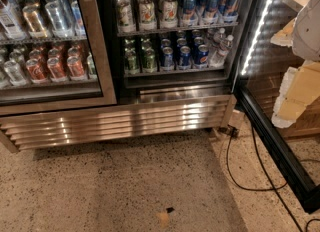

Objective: Close right fridge door

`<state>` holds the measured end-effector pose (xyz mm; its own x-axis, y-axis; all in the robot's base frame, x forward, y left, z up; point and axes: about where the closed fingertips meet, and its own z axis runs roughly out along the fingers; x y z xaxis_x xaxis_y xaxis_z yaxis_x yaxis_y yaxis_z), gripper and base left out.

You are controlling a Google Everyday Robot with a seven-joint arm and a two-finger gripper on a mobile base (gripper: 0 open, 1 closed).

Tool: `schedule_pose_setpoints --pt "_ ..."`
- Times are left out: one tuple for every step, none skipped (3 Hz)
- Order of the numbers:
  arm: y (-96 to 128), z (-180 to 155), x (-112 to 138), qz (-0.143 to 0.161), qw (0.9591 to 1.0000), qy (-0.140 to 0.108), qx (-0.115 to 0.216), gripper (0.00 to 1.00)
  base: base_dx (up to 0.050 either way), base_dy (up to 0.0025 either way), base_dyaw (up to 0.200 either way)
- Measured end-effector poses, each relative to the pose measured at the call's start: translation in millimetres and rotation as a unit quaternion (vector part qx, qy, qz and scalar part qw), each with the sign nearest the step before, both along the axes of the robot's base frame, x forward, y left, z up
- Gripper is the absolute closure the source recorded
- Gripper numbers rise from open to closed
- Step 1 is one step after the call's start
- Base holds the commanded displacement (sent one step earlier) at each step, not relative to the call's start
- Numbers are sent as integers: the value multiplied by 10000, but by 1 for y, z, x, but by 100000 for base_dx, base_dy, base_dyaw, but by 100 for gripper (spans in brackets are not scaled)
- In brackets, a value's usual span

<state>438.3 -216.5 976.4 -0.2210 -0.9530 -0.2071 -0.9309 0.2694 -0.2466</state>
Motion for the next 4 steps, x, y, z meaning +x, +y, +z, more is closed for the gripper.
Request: schedule_pose_setpoints --pt "0 0 0 0 10000 0 0 0 1 -2 -19383" --pt "0 0 0 0 10000 0 0 0 8 -11 -19273" --pt "0 0 0 0 10000 0 0 0 0 0 -19399" --pt "0 0 0 0 10000 0 0 0 3 -6 -19333"
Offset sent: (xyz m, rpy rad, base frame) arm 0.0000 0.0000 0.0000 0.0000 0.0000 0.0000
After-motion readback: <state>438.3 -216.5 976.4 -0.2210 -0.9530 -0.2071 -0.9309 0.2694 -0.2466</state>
